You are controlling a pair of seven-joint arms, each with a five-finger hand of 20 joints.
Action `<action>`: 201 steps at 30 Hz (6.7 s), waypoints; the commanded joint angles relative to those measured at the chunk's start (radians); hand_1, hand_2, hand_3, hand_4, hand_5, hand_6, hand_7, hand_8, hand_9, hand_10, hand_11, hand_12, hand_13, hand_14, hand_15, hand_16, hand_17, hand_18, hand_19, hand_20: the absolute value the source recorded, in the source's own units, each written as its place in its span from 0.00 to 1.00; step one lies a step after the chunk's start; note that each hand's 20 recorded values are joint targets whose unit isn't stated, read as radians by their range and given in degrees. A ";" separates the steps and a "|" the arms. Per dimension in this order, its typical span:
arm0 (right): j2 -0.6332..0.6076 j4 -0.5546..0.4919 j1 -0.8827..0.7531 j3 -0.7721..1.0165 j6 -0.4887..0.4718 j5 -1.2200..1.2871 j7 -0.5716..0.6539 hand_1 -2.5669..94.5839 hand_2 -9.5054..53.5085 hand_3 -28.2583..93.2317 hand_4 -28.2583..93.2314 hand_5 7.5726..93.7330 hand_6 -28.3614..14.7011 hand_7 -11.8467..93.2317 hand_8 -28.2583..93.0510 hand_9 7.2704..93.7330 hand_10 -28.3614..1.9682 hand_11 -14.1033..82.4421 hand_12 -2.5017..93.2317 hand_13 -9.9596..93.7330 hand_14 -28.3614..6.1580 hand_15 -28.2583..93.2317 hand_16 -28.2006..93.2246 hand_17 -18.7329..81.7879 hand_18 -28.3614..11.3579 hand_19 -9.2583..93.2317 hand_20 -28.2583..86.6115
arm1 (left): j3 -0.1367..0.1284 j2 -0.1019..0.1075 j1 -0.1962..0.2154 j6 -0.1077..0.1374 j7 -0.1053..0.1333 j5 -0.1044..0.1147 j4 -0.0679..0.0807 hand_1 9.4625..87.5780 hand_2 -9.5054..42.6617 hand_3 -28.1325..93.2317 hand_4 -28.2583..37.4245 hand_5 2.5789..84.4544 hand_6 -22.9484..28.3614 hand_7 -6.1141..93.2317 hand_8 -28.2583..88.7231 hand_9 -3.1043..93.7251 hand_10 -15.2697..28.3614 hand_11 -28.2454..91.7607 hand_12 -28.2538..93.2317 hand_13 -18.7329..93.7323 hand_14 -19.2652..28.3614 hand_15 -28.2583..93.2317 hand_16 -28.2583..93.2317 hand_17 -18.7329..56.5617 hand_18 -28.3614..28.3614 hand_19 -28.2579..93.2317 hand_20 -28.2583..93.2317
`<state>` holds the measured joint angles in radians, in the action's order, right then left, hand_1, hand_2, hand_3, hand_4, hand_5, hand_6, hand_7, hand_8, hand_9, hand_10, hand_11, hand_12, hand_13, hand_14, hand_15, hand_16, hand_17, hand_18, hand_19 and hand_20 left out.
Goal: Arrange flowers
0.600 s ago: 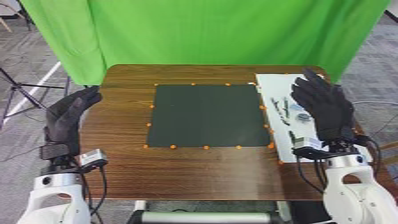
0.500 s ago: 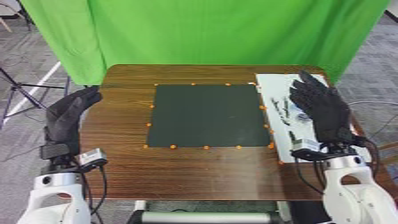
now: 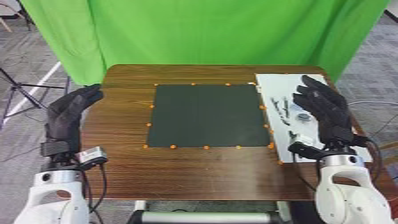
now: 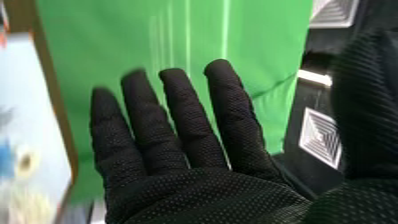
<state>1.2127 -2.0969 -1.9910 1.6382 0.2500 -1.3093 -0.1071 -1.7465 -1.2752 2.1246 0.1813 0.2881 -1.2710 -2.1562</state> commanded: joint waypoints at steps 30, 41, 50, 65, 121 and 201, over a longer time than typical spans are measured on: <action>-0.304 -0.076 -0.190 -0.090 0.083 -0.789 0.759 0.45 0.00 0.72 0.09 0.68 0.53 0.30 0.21 0.78 0.48 0.48 0.37 0.89 0.69 0.77 0.54 0.75 0.31 1.00 0.73 | -0.050 0.005 0.081 -0.094 -0.110 -0.072 -0.044 0.24 0.29 0.72 0.12 0.58 0.58 0.21 0.19 0.54 0.75 0.41 0.32 0.47 0.80 0.39 0.20 0.31 0.67 0.35 0.32; -0.297 -0.019 -0.144 -0.148 0.019 -0.858 0.831 0.48 0.00 0.71 0.09 0.68 0.51 0.30 0.21 0.80 0.46 0.46 0.36 0.91 0.72 0.75 0.55 0.77 0.34 1.00 0.72 | -0.049 0.004 0.085 -0.115 -0.128 -0.067 -0.047 0.24 0.29 0.72 0.12 0.58 0.58 0.20 0.19 0.53 0.74 0.41 0.32 0.47 0.80 0.39 0.20 0.31 0.67 0.36 0.32; -0.293 0.002 -0.122 -0.183 0.005 -0.879 0.848 0.49 0.00 0.71 0.09 0.67 0.51 0.31 0.22 0.81 0.45 0.46 0.36 0.92 0.73 0.74 0.56 0.78 0.36 1.00 0.72 | -0.055 0.011 0.086 -0.119 -0.134 -0.062 -0.050 0.24 0.29 0.72 0.12 0.58 0.58 0.20 0.19 0.53 0.74 0.41 0.32 0.47 0.80 0.39 0.20 0.31 0.67 0.36 0.32; -0.279 -0.012 -0.112 -0.233 -0.120 -0.829 0.893 0.98 0.00 0.00 0.53 0.67 0.53 0.33 0.47 0.89 0.57 0.32 0.59 0.95 0.76 0.73 0.56 0.82 0.45 1.00 0.68 | -0.066 0.006 0.085 -0.137 -0.151 -0.066 -0.055 0.24 0.29 0.72 0.12 0.58 0.58 0.20 0.19 0.52 0.74 0.41 0.32 0.47 0.80 0.39 0.20 0.31 0.68 0.36 0.32; -0.303 0.096 0.740 -0.790 0.038 0.053 0.744 0.76 0.00 0.62 0.24 0.73 0.51 0.45 0.41 0.96 0.54 0.36 0.53 1.00 0.80 0.69 0.54 0.90 0.57 0.97 0.62 | -0.180 0.175 0.107 -0.039 -0.212 0.023 0.136 0.18 0.32 0.72 0.01 0.55 0.57 0.20 0.19 0.49 0.73 0.38 0.31 0.44 0.76 0.35 0.21 0.29 0.65 0.31 0.32; -0.073 0.363 0.939 -1.060 0.321 0.321 0.942 0.74 0.01 0.65 0.28 0.58 0.35 0.76 0.19 0.93 0.42 0.60 0.27 1.00 0.88 0.73 0.37 0.98 0.60 0.88 0.58 | -0.270 0.172 0.163 -0.274 -0.427 -0.001 0.031 0.19 0.31 0.71 0.06 0.51 0.59 0.16 0.20 0.41 0.73 0.35 0.31 0.40 0.74 0.32 0.22 0.25 0.64 0.30 0.32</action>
<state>1.1167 -1.6872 -1.0087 0.5738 0.5484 -1.0638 0.8282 -2.0031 -1.1011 2.2670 -0.0727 -0.1186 -1.2666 -2.1121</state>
